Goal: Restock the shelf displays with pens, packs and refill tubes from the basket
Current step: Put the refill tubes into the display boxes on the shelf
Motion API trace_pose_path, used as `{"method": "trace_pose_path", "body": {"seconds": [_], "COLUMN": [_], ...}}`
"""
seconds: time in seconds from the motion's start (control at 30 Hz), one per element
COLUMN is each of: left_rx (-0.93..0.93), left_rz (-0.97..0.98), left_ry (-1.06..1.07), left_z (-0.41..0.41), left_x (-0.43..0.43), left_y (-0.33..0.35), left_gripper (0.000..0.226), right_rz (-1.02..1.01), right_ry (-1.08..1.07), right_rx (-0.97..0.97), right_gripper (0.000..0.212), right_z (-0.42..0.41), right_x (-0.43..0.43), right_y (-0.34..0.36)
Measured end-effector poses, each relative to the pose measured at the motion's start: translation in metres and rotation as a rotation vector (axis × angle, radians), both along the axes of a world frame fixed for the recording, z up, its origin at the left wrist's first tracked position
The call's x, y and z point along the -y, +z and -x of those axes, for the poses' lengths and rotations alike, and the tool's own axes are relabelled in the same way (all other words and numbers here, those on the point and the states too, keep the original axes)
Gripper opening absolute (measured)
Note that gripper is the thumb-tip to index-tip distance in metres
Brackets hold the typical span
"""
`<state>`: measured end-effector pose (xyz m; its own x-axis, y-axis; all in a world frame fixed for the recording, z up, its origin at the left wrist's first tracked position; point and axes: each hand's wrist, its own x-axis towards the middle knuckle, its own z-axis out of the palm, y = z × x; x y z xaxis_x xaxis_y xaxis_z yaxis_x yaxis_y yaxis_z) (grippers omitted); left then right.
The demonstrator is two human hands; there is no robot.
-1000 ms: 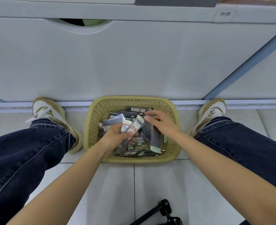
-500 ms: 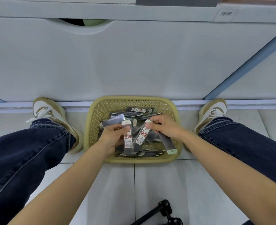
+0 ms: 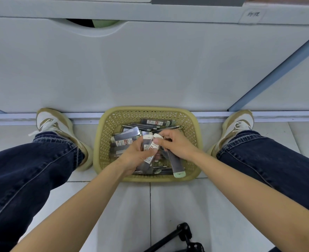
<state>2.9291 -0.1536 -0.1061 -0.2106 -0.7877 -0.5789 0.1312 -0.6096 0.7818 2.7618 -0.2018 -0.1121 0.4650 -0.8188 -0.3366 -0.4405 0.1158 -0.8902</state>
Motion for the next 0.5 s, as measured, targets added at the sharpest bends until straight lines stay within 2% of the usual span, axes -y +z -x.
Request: {"method": "trace_pose_path", "body": {"seconds": [0.07, 0.17, 0.23, 0.37, 0.43, 0.5], "left_rx": [0.014, 0.003, -0.025, 0.07, 0.085, 0.11], "left_rz": [-0.012, -0.099, -0.146, -0.114, -0.113, -0.134], "left_ry": [0.039, 0.112, 0.091, -0.07, -0.049, 0.042], "left_z": [0.001, 0.001, 0.005, 0.017, 0.015, 0.005], "left_x": [0.001, 0.003, 0.0, -0.007, -0.004, 0.001], "left_y": [0.002, 0.002, 0.001, -0.001, -0.001, 0.001], "left_gripper": [0.028, 0.019, 0.02, 0.025, 0.022, 0.026], "right_rz": [0.022, 0.063, 0.146, 0.208, 0.171, 0.14], "right_ry": [-0.037, -0.314, -0.431, -0.431, -0.376, -0.219], "right_rx": [-0.015, -0.027, -0.082, -0.123, -0.11, -0.065], "right_gripper": [0.017, 0.019, 0.018, 0.023, 0.022, 0.019], "right_z": [-0.003, -0.002, -0.001, -0.006, -0.004, 0.003], "right_x": [-0.001, 0.002, 0.004, 0.004, 0.003, 0.003], "right_y": [0.001, -0.001, -0.001, -0.003, -0.004, -0.007]}}
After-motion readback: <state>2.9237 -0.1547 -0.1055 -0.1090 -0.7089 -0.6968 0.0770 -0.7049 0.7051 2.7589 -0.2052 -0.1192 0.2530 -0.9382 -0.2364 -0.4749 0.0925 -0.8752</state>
